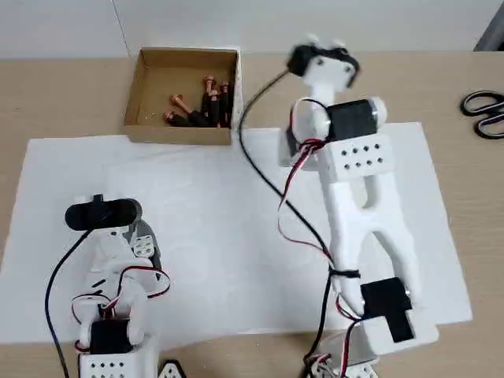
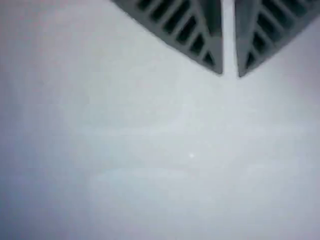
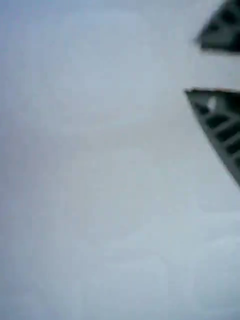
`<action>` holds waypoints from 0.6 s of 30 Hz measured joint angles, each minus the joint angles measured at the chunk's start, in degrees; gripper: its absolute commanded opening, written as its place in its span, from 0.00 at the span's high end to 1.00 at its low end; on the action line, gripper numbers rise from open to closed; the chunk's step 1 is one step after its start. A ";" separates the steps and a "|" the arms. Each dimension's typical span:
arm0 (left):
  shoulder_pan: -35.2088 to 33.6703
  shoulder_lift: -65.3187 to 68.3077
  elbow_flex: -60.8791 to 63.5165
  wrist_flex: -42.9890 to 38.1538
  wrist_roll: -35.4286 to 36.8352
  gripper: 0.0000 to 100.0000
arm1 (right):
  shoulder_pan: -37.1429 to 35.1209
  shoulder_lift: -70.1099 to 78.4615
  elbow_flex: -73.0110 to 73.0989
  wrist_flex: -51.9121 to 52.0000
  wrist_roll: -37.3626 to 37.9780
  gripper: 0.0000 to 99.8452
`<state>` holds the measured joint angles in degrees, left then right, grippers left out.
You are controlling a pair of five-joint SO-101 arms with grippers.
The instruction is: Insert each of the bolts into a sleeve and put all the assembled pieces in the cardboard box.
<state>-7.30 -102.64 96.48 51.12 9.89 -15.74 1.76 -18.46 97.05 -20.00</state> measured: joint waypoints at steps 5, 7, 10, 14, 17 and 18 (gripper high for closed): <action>0.00 0.00 0.00 0.00 0.00 0.99 | 1.14 -0.09 8.09 -0.09 -3.69 1.00; 0.00 0.00 0.00 0.00 0.00 0.99 | 1.32 -0.09 10.81 -0.09 -3.96 0.99; 0.00 0.00 0.00 0.00 0.00 0.99 | 1.23 -0.09 13.71 -0.18 -4.13 0.99; 0.00 0.00 0.00 0.00 0.00 0.99 | 1.23 -3.08 14.33 -0.26 -4.13 0.99; 0.00 0.00 0.00 0.00 0.00 0.99 | 1.23 -9.23 14.33 -0.62 -4.13 0.99; 0.00 0.00 0.00 0.00 0.00 0.99 | 1.14 -11.78 14.33 -0.88 -4.13 0.99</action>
<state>-7.30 -102.64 96.48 51.12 9.89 -14.59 -10.02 -4.13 96.18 -24.13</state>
